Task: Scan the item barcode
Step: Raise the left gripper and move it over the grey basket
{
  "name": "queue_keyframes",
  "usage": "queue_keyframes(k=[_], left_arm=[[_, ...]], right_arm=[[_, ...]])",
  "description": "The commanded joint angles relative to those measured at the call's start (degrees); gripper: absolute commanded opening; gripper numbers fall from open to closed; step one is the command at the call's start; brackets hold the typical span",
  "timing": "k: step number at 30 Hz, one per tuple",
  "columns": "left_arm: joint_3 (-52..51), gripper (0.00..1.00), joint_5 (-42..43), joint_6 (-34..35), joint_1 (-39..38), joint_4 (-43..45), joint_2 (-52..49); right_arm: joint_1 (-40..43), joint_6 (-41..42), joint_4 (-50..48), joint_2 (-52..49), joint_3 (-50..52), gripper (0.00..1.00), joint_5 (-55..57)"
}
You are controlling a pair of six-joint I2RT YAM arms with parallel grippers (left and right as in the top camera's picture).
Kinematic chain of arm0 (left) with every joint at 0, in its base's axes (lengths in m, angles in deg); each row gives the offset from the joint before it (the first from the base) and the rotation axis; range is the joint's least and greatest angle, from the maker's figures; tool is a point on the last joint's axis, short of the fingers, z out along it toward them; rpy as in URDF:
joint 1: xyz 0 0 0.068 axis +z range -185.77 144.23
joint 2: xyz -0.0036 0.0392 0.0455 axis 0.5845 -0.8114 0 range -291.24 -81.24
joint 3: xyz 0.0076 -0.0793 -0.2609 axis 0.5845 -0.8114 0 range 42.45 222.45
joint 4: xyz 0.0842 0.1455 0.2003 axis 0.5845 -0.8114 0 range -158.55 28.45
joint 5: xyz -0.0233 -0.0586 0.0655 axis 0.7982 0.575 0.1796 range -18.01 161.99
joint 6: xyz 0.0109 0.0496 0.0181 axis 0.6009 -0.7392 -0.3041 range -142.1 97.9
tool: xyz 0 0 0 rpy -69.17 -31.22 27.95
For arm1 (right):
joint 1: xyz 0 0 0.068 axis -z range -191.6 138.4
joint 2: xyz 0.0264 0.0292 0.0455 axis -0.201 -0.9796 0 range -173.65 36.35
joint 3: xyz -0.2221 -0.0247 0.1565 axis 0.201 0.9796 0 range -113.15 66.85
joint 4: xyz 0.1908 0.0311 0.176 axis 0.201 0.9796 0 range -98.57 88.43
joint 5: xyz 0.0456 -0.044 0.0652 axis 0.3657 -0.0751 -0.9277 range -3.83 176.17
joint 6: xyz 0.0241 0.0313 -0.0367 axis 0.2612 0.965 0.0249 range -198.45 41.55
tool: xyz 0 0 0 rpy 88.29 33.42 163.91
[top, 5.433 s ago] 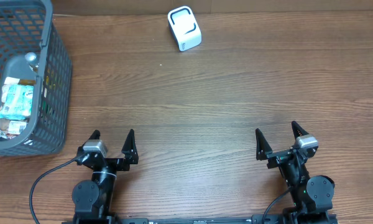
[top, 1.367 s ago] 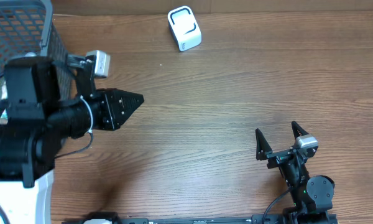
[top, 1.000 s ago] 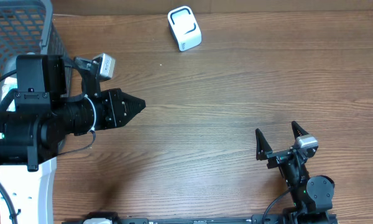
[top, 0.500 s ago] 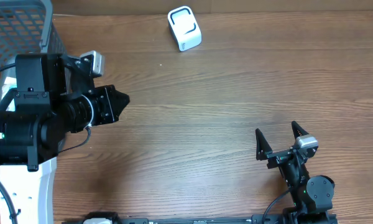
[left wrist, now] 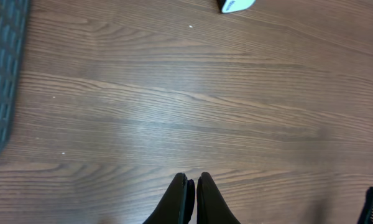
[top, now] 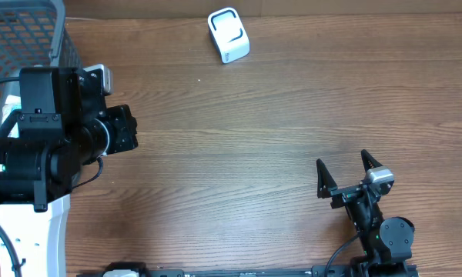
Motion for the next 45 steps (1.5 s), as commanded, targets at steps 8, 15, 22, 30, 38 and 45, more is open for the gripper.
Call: queue_keyframes(k=[8,15,22,30,38,45], left_arm=[[1.4,0.16,-3.5,-0.2,-0.4,1.0,0.0],[1.4,0.79,-6.6,-0.2,-0.4,3.5,0.0],[1.4,0.88,-6.5,-2.3,-0.4,7.7,0.0],[2.8,0.75,-6.5,-6.8,-0.4,11.5,0.0],[10.2,0.45,-9.1,-8.7,-0.4,11.0,-1.0],[10.3,0.27,-19.6,-12.3,-0.4,11.9,-1.7]], right_arm=[[0.3,-0.1,-0.2,0.5,0.6,1.0,0.5],[0.3,-0.1,-0.2,0.5,0.6,1.0,0.5],[0.3,-0.1,-0.2,0.5,0.6,1.0,0.5],[0.3,-0.1,-0.2,0.5,0.6,1.0,0.5],[0.3,-0.1,-0.2,0.5,0.6,1.0,0.5],[0.3,-0.1,-0.2,0.5,0.6,1.0,0.5]])
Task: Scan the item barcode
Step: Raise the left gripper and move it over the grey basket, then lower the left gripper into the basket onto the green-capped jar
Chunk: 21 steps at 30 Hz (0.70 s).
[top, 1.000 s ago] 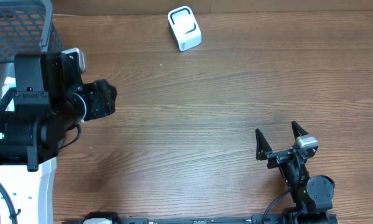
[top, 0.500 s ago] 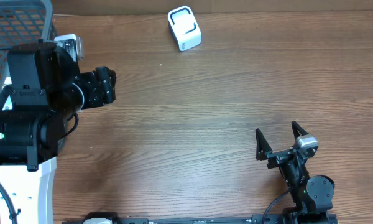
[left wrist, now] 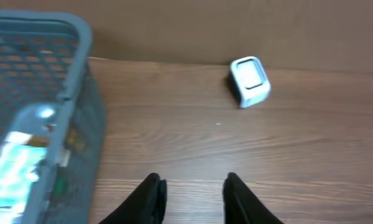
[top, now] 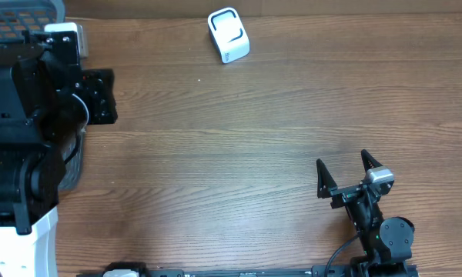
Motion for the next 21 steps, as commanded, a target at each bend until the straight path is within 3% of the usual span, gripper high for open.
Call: queue_keyframes(k=[1,7,9,12,20,21], left_arm=[[1.0,0.27,-11.7,-2.4,-0.4,0.3,-1.4],[1.0,0.39,-17.9,-2.4,2.4,1.7,-3.2],[1.0,0.59,-17.7,-2.4,5.4,3.7,-3.8],[1.0,0.66,-17.9,-2.4,10.9,8.5,-5.0],[1.0,0.86,-7.8,-2.4,24.2,13.0,-8.0],[1.0,0.92,-6.2,-2.4,25.8,12.7,-8.6]], right_arm=[[0.3,-0.1,-0.2,0.5,0.6,1.0,0.5],[0.3,-0.1,-0.2,0.5,0.6,1.0,0.5],[0.3,-0.1,-0.2,0.5,0.6,1.0,0.5],[0.3,-0.1,-0.2,0.5,0.6,1.0,0.5],[0.3,-0.1,-0.2,0.5,0.6,1.0,0.5],[0.3,-0.1,-0.2,0.5,0.6,1.0,0.5]])
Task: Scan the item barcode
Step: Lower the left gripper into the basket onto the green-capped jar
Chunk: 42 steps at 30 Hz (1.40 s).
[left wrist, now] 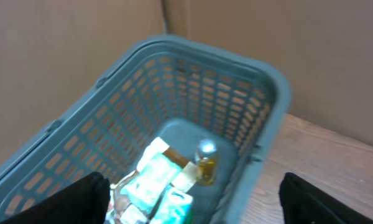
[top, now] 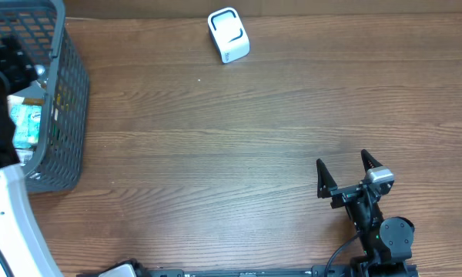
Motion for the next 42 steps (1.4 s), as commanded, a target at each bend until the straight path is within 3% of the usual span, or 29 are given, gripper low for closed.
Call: queue_keyframes(k=[1,9,14,17,27,34,42], left_arm=[[1.0,1.0,7.3,-0.4,4.7,-0.5,-2.1],[1.0,0.99,19.2,-0.3,15.6,-2.3,-6.9],[0.9,0.99,19.5,-2.5,19.7,-3.9,-9.7],[0.7,1.0,19.4,-6.7,20.0,-6.6,-12.1],[-0.4,0.99,21.2,-8.7,19.2,-11.0,-24.1],[-0.4,1.0,26.5,-14.5,17.7,-11.8,-32.2],[-0.4,1.0,24.2,-15.3,15.2,-12.4,-38.4]], right_arm=[[0.2,-0.1,-0.2,0.5,0.6,1.0,0.5],[0.2,-0.1,-0.2,0.5,0.6,1.0,0.5],[0.2,-0.1,-0.2,0.5,0.6,1.0,0.5],[0.2,-0.1,-0.2,0.5,0.6,1.0,0.5],[0.2,-0.1,-0.2,0.5,0.6,1.0,0.5],[0.2,-0.1,-0.2,0.5,0.6,1.0,0.5],[0.2,-0.1,-0.2,0.5,0.6,1.0,0.5]])
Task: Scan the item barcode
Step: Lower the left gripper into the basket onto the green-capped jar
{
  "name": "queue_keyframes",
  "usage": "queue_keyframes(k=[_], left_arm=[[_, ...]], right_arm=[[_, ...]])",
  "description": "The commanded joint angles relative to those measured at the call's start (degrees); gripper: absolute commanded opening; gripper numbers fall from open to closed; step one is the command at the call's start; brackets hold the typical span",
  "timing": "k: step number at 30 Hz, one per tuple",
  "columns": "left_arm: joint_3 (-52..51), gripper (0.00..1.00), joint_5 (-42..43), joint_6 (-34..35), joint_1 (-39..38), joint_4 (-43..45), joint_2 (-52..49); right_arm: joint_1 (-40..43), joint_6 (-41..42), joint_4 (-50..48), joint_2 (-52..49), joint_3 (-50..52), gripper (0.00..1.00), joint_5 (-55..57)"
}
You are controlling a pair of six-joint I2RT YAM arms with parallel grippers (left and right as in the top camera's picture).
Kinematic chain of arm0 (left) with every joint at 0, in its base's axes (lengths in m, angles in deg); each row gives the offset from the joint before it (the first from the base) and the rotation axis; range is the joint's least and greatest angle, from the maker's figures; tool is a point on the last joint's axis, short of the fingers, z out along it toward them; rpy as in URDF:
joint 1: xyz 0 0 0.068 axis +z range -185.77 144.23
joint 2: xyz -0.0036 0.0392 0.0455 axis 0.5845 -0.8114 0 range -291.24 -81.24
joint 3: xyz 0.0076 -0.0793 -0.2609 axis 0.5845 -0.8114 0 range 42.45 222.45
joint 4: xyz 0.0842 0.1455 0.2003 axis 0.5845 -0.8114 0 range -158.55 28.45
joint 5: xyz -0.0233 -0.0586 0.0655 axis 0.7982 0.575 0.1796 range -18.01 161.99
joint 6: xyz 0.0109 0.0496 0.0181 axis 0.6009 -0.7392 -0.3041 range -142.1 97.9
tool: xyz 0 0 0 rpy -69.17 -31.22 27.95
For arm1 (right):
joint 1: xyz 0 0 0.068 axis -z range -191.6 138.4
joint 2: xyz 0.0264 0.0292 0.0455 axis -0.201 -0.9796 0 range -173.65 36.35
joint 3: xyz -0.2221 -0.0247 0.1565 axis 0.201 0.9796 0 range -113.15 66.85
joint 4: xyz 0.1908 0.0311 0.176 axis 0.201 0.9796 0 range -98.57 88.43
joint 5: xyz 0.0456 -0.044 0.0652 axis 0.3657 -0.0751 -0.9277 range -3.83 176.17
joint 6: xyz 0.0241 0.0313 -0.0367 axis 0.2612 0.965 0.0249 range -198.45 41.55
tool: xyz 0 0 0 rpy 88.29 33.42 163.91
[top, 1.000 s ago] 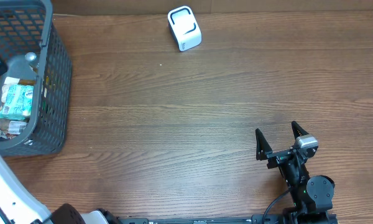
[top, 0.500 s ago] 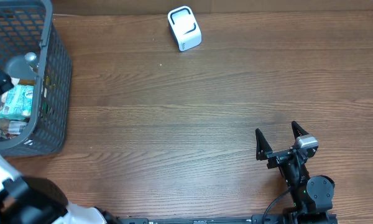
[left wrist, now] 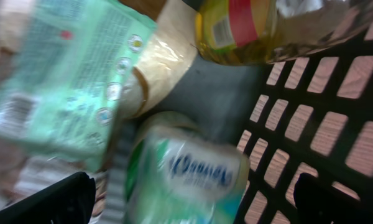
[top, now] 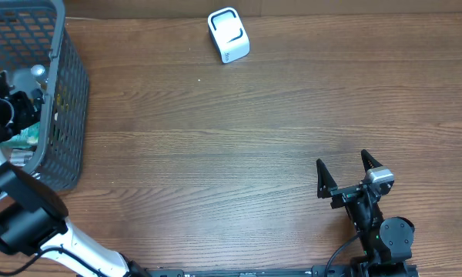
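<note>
My left gripper (left wrist: 193, 208) is open wide down inside the grey basket (top: 68, 85). Its two dark fingertips (left wrist: 43, 200) stand either side of a blurred green-and-white round container (left wrist: 186, 165), which lies just ahead of them. A pale green packet (left wrist: 68, 81) lies to the container's left. A yellow bottle with a red label (left wrist: 255, 28) lies beyond it. The white barcode scanner (top: 229, 35) stands at the table's far edge. Overhead, the left arm (top: 11, 108) reaches into the basket. My right gripper (top: 345, 175) rests open near the front right.
The basket's lattice wall (left wrist: 323, 106) rises close on the right of the left gripper, with the wooden table (top: 239, 146) showing through its holes. A beige packet (left wrist: 158, 62) lies among the goods in the basket.
The left gripper was high above the basket looking down into it. Now it is low inside, close over the green-and-white container, still open wide. The right arm is unmoved.
The left gripper was shut over the bare table. Then it stood partly open beside the basket, facing the scanner. Then it was wide open above the basket, and now it is down among the goods. The right gripper stayed open and still throughout.
</note>
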Motion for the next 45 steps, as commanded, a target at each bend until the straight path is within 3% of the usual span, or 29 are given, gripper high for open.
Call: queue_keyframes(k=[1,14,37,42,45], left_arm=[[-0.2,1.0,-1.1,-2.0,-1.1,-0.2,-3.0],[-0.2,1.0,-5.1,0.9,-2.0,-0.5,-6.7],[-2.4,1.0,-5.2,3.0,-2.3,0.8,-6.7],[-2.4,0.94,-7.2,4.0,-2.3,0.7,-6.7],[-2.4,0.97,-7.1,4.0,-2.3,0.7,-6.7]], right_arm=[[0.3,-0.1,-0.2,0.5,0.6,1.0,0.5],[0.3,-0.1,-0.2,0.5,0.6,1.0,0.5],[0.3,-0.1,-0.2,0.5,0.6,1.0,0.5],[0.3,-0.1,-0.2,0.5,0.6,1.0,0.5],[0.3,-0.1,-0.2,0.5,0.6,1.0,0.5]])
